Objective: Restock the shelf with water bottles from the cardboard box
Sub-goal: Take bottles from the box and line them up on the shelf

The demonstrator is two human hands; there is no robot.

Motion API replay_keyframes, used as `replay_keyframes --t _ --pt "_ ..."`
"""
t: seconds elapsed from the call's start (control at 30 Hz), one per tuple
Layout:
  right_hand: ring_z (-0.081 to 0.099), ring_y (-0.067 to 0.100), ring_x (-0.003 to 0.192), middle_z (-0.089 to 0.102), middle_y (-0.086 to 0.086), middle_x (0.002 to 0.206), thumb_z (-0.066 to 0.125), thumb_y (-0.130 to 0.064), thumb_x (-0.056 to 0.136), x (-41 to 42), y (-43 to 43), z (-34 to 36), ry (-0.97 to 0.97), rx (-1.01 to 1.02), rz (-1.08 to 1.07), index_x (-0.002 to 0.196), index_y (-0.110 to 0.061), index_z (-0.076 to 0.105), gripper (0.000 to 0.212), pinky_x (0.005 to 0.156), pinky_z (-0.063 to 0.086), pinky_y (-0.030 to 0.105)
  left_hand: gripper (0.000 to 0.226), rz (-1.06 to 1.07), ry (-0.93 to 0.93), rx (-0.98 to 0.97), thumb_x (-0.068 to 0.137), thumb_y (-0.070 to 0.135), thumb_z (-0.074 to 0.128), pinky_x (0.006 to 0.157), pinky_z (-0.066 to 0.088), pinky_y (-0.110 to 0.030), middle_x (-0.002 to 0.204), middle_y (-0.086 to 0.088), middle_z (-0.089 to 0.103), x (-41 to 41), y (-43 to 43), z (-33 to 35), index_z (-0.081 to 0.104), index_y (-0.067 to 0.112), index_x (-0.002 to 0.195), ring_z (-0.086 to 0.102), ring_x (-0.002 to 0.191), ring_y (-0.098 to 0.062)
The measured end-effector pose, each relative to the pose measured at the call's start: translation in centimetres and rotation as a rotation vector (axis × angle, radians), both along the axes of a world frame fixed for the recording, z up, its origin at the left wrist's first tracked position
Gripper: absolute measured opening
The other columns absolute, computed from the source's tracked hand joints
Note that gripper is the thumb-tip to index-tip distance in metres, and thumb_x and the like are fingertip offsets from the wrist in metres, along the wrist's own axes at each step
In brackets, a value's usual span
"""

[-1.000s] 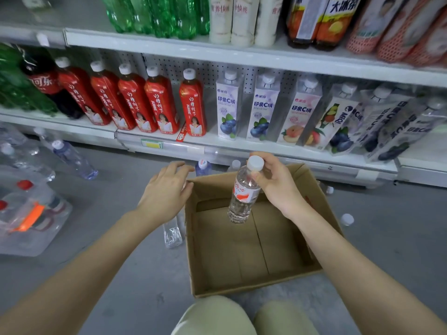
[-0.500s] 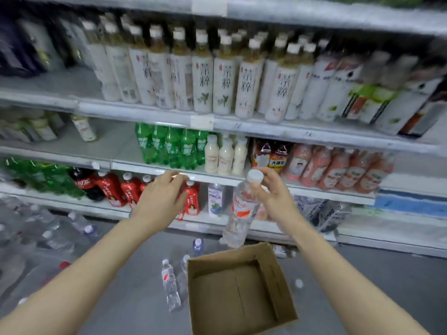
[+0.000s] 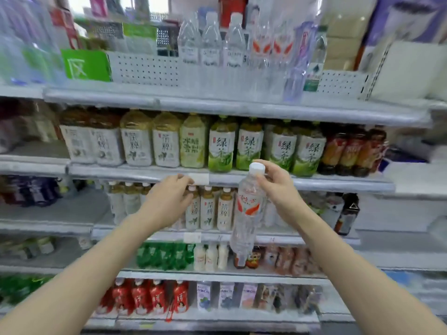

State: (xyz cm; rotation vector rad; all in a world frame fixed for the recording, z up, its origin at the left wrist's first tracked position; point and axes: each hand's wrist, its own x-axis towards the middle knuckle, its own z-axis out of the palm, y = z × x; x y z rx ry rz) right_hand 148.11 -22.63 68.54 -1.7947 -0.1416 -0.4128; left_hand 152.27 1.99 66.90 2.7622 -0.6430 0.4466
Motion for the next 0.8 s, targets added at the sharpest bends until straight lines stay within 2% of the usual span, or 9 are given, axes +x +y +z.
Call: replay_keyframes --t 0.13,0.3,0.4,0.53,0.6,0.7,0.8 --pt "0.059 0.011 0.101 0.065 -0.004 0.107 0.055 -0.013 0.094 0.9 -0.7 6.2 -0.084 0.076 -0.026 0.119 -0.021 0.056 0.026 0.082 0.046 0.021 0.038 -0.020 -0.029 -0.026 0.096 0.031 0.044 0.094 0.043 -0.039 0.134 -0.005 0.043 0.9 -0.7 5.0 0.045 0.018 0.132 0.045 0.118 -0.024" --pt "0.058 0.005 0.099 0.063 -0.006 0.106 0.052 -0.010 0.096 2.1 -2.4 11.6 -0.140 0.166 0.007 0.126 -0.011 0.052 0.030 0.084 0.046 0.021 0.039 -0.018 -0.127 -0.014 0.095 0.033 0.043 0.089 0.043 -0.036 0.136 -0.003 0.042 2.2 -2.6 8.9 0.044 0.020 0.132 0.048 0.115 -0.023" --pt "0.058 0.007 0.097 0.062 -0.003 0.106 0.051 -0.010 0.096 2.9 -3.7 13.3 -0.157 0.194 0.039 0.129 -0.010 0.050 0.033 0.081 0.048 0.020 0.040 -0.005 -0.162 0.002 0.095 0.034 0.043 0.092 0.044 -0.038 0.136 -0.003 0.041 3.1 -4.1 10.9 0.043 0.020 0.133 0.047 0.116 -0.023" --pt "0.058 0.015 0.108 0.063 -0.003 0.111 0.051 -0.011 0.095 4.6 -6.4 14.2 -0.165 0.180 0.044 0.130 -0.011 0.050 0.034 0.094 0.046 0.030 0.040 0.012 -0.214 -0.013 0.095 0.034 0.045 0.091 0.041 -0.037 0.132 -0.005 0.045 4.0 -7.0 13.0 0.043 0.021 0.133 0.047 0.116 -0.024" --pt "0.058 0.014 0.107 0.063 -0.004 0.107 0.052 -0.010 0.095 5.5 -7.9 14.8 -0.184 0.187 0.052 0.129 -0.012 0.051 0.034 0.096 0.046 0.033 0.040 0.026 -0.240 -0.008 0.095 0.033 0.045 0.089 0.041 -0.035 0.131 -0.005 0.045 4.3 -8.8 13.9 0.043 0.021 0.133 0.048 0.114 -0.023" --pt "0.060 0.011 0.097 0.065 -0.005 0.100 0.050 -0.006 0.095 6.8 -10.1 16.2 -0.214 0.196 0.099 0.126 -0.011 0.052 0.032 0.093 0.047 0.033 0.040 0.054 -0.259 -0.018 0.095 0.034 0.044 0.088 0.043 -0.034 0.134 -0.004 0.044 4.8 -11.3 14.9 0.043 0.021 0.133 0.051 0.111 -0.022" --pt "0.061 0.011 0.096 0.065 -0.004 0.099 0.049 -0.007 0.095 8.1 -12.3 18.0 -0.228 0.185 0.146 0.129 -0.009 0.051 0.033 0.090 0.047 0.031 0.040 0.088 -0.259 -0.027 0.095 0.033 0.045 0.086 0.043 -0.035 0.136 -0.005 0.043 5.4 -13.7 16.2 0.043 0.020 0.133 0.051 0.112 -0.022"
